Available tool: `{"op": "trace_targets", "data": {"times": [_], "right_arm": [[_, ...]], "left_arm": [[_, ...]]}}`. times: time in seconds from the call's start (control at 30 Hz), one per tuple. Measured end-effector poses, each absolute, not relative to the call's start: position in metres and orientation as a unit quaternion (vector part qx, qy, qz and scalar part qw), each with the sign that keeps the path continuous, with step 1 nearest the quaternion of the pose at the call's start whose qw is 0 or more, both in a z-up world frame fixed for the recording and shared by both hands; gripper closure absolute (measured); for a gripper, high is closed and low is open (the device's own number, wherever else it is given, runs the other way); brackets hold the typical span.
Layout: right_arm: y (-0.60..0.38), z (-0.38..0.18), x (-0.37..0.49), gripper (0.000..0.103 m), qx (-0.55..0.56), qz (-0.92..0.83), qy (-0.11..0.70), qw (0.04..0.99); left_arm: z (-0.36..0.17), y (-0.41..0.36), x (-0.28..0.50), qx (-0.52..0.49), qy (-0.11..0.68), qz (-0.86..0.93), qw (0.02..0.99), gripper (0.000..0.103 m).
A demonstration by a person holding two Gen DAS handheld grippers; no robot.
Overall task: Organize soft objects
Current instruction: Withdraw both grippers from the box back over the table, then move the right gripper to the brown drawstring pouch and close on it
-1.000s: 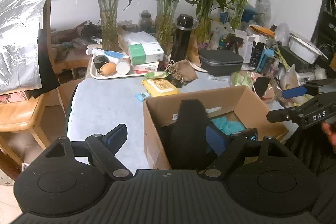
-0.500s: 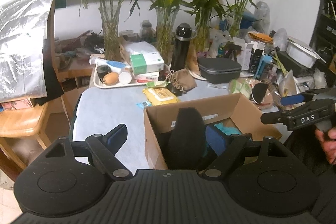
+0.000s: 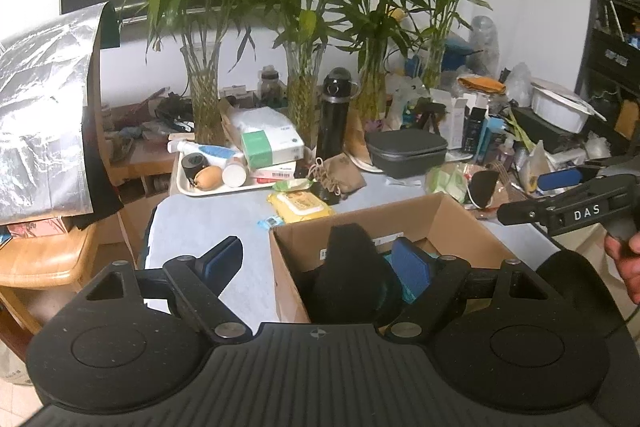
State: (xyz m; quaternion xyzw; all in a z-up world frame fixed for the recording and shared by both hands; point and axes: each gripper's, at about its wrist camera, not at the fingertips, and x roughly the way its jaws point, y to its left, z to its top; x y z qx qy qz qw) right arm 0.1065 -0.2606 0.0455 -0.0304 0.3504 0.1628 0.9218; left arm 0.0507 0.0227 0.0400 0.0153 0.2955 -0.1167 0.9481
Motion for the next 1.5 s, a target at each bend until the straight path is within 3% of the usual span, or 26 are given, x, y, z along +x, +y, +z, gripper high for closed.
{"op": "trace_targets", "data": {"times": [0.7,1.5], "right_arm": [[-0.264,0.026,0.165,0.000,-0.042,0.179,0.360,0.915],[-0.282,-0.039,0.283,0.000,0.003,0.239,0.359,0.902]], "left_arm": [[0.028,0.049,0.109,-0.006,0.300,-0.124,0.946,0.021],[-0.025,0.062,0.201,-0.026,0.314,-0.177,0.932,0.021]]}}
